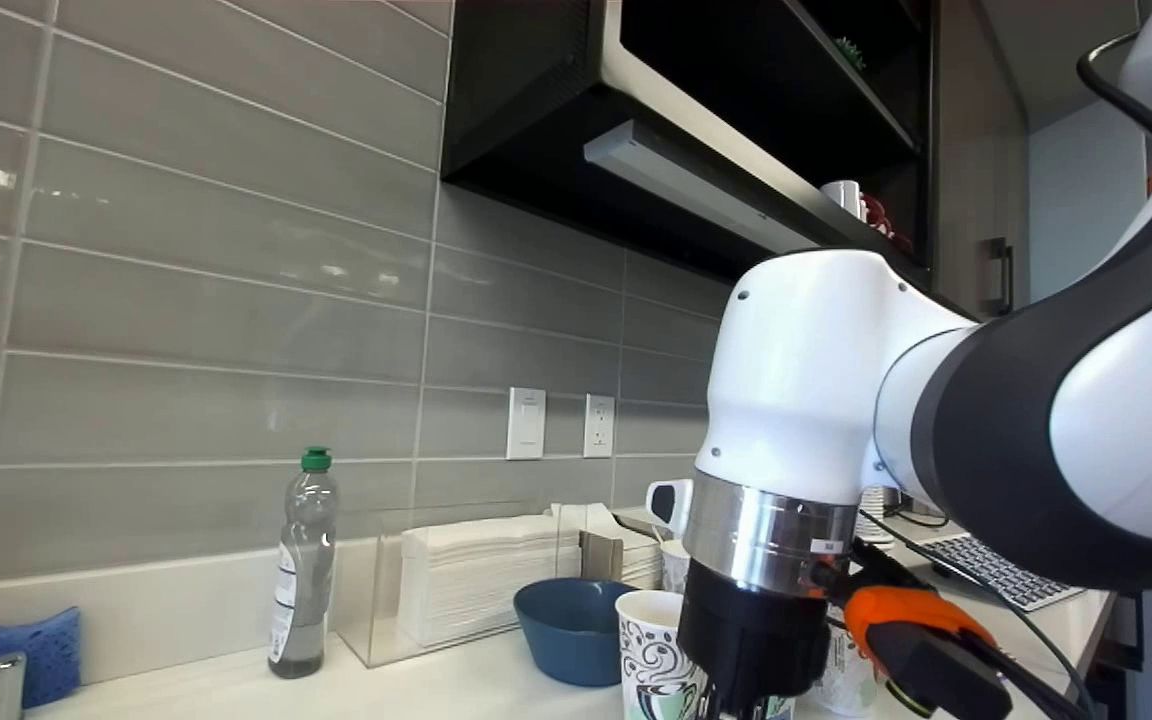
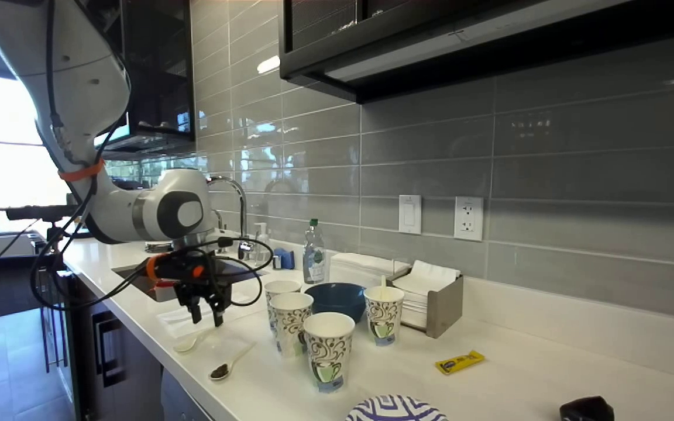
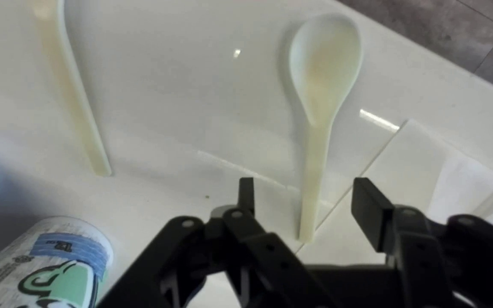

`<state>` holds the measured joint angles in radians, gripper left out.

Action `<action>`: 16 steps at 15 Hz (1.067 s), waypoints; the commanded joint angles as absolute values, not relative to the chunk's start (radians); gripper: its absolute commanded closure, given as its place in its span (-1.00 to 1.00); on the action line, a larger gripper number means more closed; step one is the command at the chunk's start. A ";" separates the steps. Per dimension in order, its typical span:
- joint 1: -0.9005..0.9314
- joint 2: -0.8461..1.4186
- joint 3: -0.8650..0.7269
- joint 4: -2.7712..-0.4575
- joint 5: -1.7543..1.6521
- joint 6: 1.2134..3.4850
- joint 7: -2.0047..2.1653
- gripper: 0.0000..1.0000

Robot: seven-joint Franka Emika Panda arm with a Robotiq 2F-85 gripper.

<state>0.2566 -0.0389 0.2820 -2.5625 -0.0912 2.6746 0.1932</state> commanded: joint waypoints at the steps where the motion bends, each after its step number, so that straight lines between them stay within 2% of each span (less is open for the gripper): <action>1: 0.232 -0.112 0.267 -2.582 -0.178 2.651 0.250 -0.90; 2: 0.223 -0.124 0.261 -2.586 -0.186 2.645 0.249 -0.97; 3: 0.238 -0.078 0.269 -2.563 -0.144 2.661 0.218 -0.67; 5: 0.226 -0.096 0.262 -2.565 -0.155 2.654 0.219 -0.93; 6: 0.223 -0.100 0.262 -2.567 -0.156 2.653 0.219 -0.98; 16: 0.134 -0.110 0.200 -2.626 -0.248 2.642 0.226 -1.00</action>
<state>0.1495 -0.0977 0.2092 -2.6048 -0.2090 2.6547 0.2260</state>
